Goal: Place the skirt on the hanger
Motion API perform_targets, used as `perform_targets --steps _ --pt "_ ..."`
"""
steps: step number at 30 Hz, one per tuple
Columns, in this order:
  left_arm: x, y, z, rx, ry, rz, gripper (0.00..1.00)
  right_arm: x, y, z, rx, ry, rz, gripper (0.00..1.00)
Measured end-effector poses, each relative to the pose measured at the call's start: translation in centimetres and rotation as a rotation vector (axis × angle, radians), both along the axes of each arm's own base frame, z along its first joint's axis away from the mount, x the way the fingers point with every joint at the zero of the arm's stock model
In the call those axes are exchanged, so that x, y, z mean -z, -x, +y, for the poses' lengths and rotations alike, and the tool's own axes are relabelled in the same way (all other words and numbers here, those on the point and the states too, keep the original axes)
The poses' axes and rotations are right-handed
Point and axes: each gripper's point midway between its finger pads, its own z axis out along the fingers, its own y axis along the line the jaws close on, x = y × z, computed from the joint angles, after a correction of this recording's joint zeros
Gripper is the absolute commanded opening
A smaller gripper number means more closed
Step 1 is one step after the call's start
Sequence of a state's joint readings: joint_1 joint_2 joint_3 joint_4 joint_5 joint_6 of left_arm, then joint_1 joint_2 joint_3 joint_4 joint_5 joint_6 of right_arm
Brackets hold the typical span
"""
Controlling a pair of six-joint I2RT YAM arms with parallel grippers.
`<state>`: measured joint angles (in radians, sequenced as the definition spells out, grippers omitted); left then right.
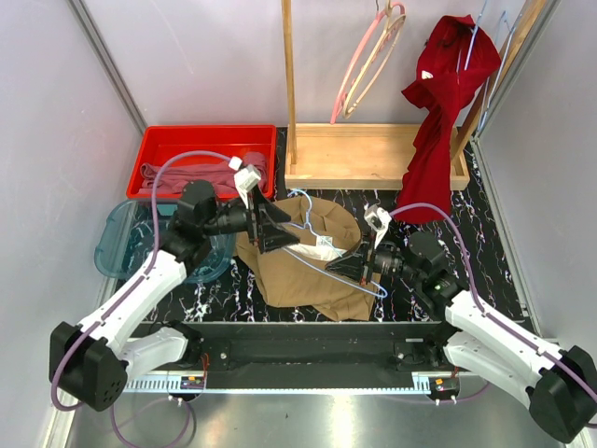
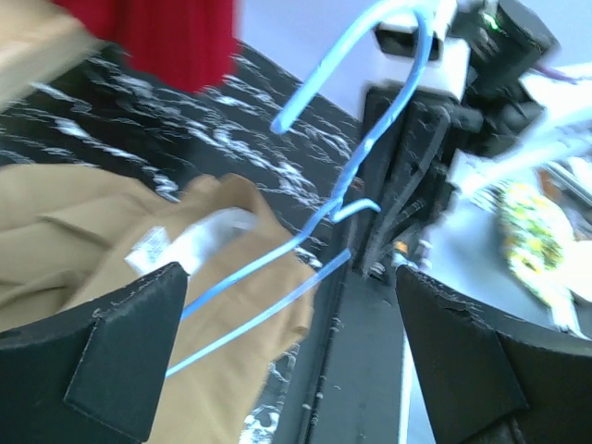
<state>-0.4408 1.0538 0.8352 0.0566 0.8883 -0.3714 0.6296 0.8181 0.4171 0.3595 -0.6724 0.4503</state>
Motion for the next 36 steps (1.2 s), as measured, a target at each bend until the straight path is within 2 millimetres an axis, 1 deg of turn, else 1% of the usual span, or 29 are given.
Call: perform_targets --steps 2,4,5,8,9,11,12,14,15,17,18,19,21,22,25,28,31,33,36 --pt "0.7 1.0 -0.5 0.058 0.027 0.012 0.97 -0.1 0.4 0.2 -0.032 0.001 0.004 0.00" --pt "1.0 1.5 -1.0 0.101 0.048 0.019 0.95 0.0 0.9 0.3 -0.064 0.006 0.015 0.00" --pt "1.0 1.6 -1.4 0.121 0.056 0.022 0.92 0.1 1.0 0.4 -0.076 0.009 0.020 0.00" --pt "0.9 1.9 -2.3 0.177 0.084 0.030 0.85 0.3 1.2 0.6 -0.104 0.017 0.034 0.00" --pt "0.7 1.9 -2.6 0.195 0.097 0.029 0.77 0.3 1.2 0.7 -0.110 0.017 0.036 0.00" --pt "0.6 1.8 -3.1 0.218 0.115 0.032 0.67 0.3 1.2 0.8 -0.115 0.019 0.040 0.00" --pt "0.6 1.8 -3.3 0.231 0.124 0.031 0.53 0.3 1.3 0.8 -0.116 0.019 0.043 0.00" --pt "0.6 1.7 -3.6 0.243 0.133 0.041 0.39 0.3 1.3 0.8 -0.116 0.019 0.045 0.00" --pt "0.7 1.7 -3.7 0.248 0.136 0.039 0.25 0.4 1.3 0.8 -0.116 0.020 0.047 0.00" --pt "0.9 1.5 -3.9 0.251 0.139 0.046 0.12 0.5 1.2 0.8 -0.114 0.021 0.053 0.00" --pt "0.9 1.4 -4.0 0.251 0.141 0.041 0.08 0.6 1.1 0.8 -0.108 0.023 0.058 0.00" --pt "1.0 1.3 -4.0 0.251 0.140 0.038 0.00 0.7 1.0 0.8 -0.103 0.027 0.063 0.02" --pt "1.2 1.2 -4.0 0.246 0.132 0.036 0.00 1.1 0.6 0.7 -0.076 0.041 0.078 0.16" --pt "1.4 1.2 -4.0 0.242 0.125 0.036 0.00 1.5 0.3 0.6 -0.057 0.056 0.089 0.31" --pt "2.5 0.6 -4.1 0.192 0.092 0.057 0.00 2.4 -1.1 0.2 0.033 0.103 0.109 0.50" --pt "3.4 -0.5 -4.0 0.108 0.057 0.064 0.00 2.4 -3.2 -0.9 0.176 0.148 0.107 0.57" --pt "3.6 -1.8 -3.5 0.009 0.032 0.048 0.00 1.5 -5.0 -2.8 0.343 0.168 0.082 0.59" --pt "3.8 -2.9 -2.9 -0.078 0.015 0.033 0.00 0.4 -5.7 -4.3 0.446 0.164 0.066 0.59" --pt "4.0 -4.6 -1.8 -0.209 -0.009 0.027 0.00 -1.7 -6.5 -7.3 0.619 0.140 0.042 0.54"
